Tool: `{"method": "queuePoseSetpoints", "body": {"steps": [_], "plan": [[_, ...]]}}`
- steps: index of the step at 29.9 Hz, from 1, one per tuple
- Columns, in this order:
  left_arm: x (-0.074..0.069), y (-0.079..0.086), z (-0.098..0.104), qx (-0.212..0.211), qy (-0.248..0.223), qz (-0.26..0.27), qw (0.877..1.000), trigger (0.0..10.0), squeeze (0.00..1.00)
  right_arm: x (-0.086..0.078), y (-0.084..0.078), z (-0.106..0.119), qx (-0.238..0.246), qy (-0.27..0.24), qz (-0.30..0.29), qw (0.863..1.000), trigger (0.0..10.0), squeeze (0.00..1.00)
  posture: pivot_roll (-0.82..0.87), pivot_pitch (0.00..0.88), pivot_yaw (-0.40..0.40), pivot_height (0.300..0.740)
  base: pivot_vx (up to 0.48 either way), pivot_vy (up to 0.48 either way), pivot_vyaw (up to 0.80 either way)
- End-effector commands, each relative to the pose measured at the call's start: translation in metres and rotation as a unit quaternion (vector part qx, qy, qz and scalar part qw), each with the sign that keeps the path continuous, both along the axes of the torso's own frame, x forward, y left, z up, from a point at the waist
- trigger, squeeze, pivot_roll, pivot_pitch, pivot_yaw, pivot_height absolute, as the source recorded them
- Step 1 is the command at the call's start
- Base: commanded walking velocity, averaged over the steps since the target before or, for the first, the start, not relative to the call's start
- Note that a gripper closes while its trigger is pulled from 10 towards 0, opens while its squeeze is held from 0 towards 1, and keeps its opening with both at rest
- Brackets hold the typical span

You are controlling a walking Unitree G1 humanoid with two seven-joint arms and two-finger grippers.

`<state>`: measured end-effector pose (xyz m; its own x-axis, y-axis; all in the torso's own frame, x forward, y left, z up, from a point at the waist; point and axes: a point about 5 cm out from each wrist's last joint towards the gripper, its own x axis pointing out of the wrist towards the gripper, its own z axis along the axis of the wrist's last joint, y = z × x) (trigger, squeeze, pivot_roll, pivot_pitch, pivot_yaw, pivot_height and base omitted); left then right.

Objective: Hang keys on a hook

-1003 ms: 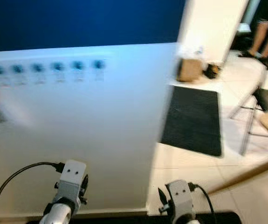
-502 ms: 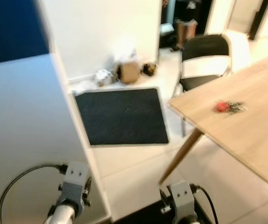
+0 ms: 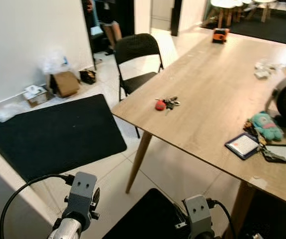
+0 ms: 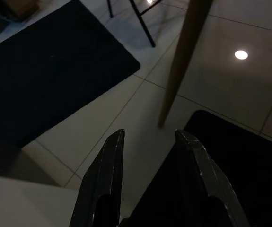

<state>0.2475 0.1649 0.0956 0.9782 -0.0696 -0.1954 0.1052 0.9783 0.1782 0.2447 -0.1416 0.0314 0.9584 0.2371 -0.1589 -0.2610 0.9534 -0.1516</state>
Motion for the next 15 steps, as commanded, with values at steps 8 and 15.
{"method": "queuePoseSetpoints", "body": {"steps": [8,15], "plan": [[-0.0036,0.0016,-0.0036,0.008,0.010,0.002,1.000,10.0,0.00,-0.0054,0.0016,-0.0042,0.001,0.011,0.001,1.000,10.0,0.00,0.09,0.183,0.076,0.740,0.000,0.000,-0.30],[-0.0040,0.0012,-0.0039,0.007,0.011,0.002,1.000,10.0,0.00,-0.0044,0.0020,-0.0042,-0.004,0.011,0.005,1.000,10.0,0.00,0.09,0.182,0.073,0.740,0.000,0.000,0.00]]}}
